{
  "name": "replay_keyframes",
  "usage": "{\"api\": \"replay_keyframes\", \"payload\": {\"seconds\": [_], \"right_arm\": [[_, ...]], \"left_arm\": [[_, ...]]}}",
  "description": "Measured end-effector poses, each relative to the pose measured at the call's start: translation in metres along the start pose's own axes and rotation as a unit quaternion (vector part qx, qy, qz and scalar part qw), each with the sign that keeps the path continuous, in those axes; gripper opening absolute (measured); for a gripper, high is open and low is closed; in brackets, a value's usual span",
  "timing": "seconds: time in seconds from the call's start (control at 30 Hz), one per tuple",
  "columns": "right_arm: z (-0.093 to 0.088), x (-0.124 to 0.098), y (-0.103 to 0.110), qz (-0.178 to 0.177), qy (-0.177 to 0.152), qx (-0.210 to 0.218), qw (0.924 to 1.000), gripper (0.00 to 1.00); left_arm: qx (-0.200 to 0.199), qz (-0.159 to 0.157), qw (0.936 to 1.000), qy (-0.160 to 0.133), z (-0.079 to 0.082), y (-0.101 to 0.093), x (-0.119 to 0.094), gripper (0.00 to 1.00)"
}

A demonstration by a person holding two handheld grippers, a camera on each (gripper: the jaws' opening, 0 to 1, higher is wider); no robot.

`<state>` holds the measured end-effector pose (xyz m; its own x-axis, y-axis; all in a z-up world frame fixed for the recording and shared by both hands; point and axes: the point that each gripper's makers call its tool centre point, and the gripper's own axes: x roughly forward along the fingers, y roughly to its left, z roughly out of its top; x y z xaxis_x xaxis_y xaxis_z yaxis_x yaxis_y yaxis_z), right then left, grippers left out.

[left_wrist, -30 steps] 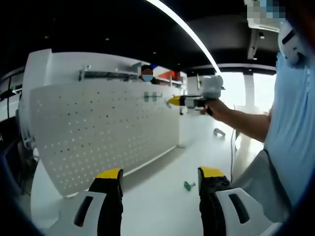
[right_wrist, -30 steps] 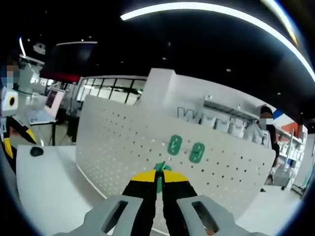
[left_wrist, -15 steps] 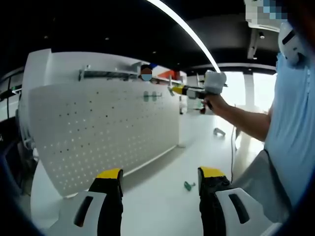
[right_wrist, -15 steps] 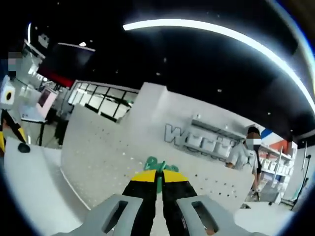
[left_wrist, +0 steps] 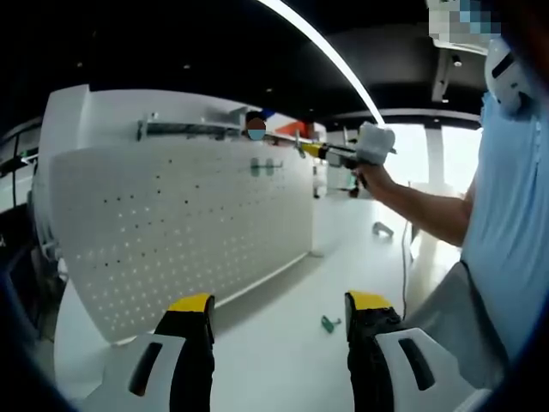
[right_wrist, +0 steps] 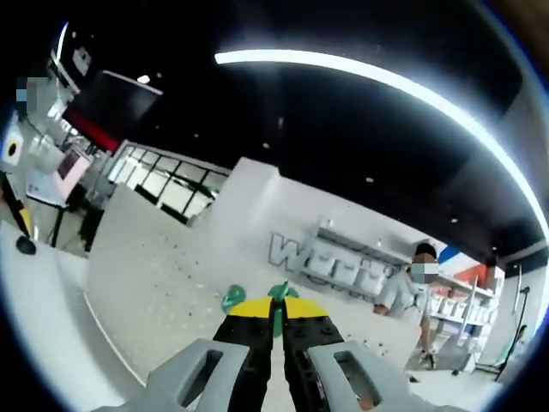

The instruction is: Insert the hook assembly into the mounting plate slot until the hook locks in place.

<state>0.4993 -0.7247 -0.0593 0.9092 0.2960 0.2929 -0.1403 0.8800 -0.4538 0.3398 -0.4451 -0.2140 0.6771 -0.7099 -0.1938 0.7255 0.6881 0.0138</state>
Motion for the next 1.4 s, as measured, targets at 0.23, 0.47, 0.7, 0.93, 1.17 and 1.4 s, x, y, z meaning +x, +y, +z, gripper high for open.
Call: {"api": "replay_keyframes", "payload": {"seconds": [0.23,0.47,0.7,0.93,1.17,1.4], "right_arm": [[-0.004,0.005,-0.008,-0.012,-0.012,-0.025,0.9995,0.01],[-0.009,0.013,-0.013,-0.021,-0.023,-0.048,0.9984,0.01],[-0.021,0.024,-0.026,-0.033,-0.017,-0.041,0.9985,0.01],[-0.029,0.034,-0.031,-0.034,-0.021,-0.043,0.9983,0.01],[-0.042,0.043,-0.030,-0.031,-0.014,-0.034,0.9988,0.01],[-0.057,0.053,-0.032,-0.028,-0.004,-0.024,0.9993,0.01]], "left_arm": [[0.001,0.001,1.0000,0.004,-0.001,0.000,0.000,0.63],[0.001,0.002,1.0000,0.007,-0.002,0.001,0.000,0.63],[0.001,0.002,0.9999,0.010,-0.001,0.001,0.001,0.63],[0.001,0.003,0.9999,0.013,-0.001,0.001,0.002,0.63],[0.000,0.006,0.9999,0.016,-0.003,0.002,0.001,0.63],[-0.002,0.008,0.9998,0.017,-0.004,0.003,0.002,0.63]]}}
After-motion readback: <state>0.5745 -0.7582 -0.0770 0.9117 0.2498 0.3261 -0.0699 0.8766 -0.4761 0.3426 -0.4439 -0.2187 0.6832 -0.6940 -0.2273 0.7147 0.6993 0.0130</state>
